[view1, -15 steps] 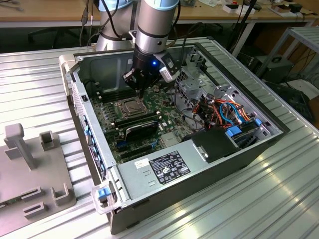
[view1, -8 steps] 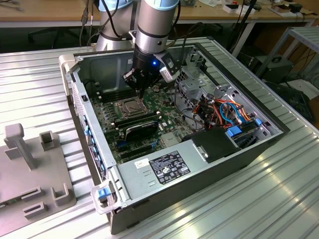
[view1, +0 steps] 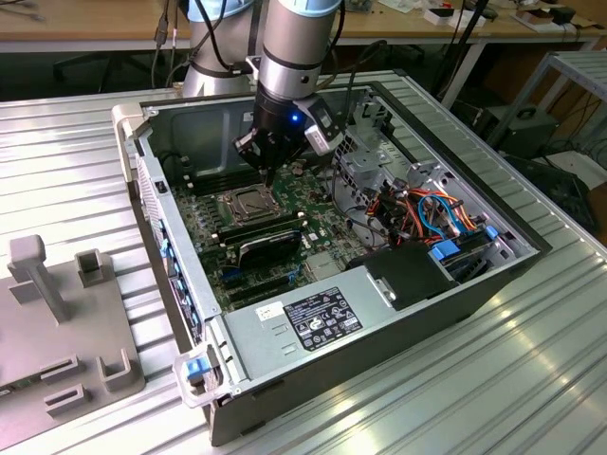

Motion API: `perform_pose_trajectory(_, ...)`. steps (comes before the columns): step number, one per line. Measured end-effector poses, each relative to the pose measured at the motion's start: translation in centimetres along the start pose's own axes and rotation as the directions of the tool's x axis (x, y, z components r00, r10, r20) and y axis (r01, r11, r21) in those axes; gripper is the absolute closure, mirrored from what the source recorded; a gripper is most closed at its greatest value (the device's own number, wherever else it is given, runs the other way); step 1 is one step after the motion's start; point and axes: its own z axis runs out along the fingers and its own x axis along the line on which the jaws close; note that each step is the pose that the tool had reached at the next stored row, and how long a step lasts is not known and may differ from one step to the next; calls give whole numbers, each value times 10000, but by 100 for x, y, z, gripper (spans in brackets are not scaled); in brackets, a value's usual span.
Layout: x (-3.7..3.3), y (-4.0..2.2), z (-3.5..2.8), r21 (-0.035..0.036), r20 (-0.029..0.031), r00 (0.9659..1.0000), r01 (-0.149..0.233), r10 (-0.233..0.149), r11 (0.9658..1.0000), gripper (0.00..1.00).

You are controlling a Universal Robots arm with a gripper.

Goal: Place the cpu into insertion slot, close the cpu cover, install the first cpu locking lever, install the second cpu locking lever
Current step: 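Install the second cpu locking lever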

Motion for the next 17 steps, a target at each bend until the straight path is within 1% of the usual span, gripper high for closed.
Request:
perform_pose_trajectory(5, 0, -66, -3, 1, 0, 10000, 1, -1, 10000, 89)
perform_pose_trajectory(9, 1, -168, -6, 1, -1, 10000, 2, -2, 10000, 89)
perform_pose_trajectory(15, 2, -255, -9, 2, -1, 10000, 1, -1, 10000, 89)
perform_pose_trajectory(16, 2, -274, -10, 2, -1, 10000, 1, -1, 10000, 89)
perform_pose_trajectory(17, 3, -310, -11, 1, -1, 10000, 1, -1, 10000, 89)
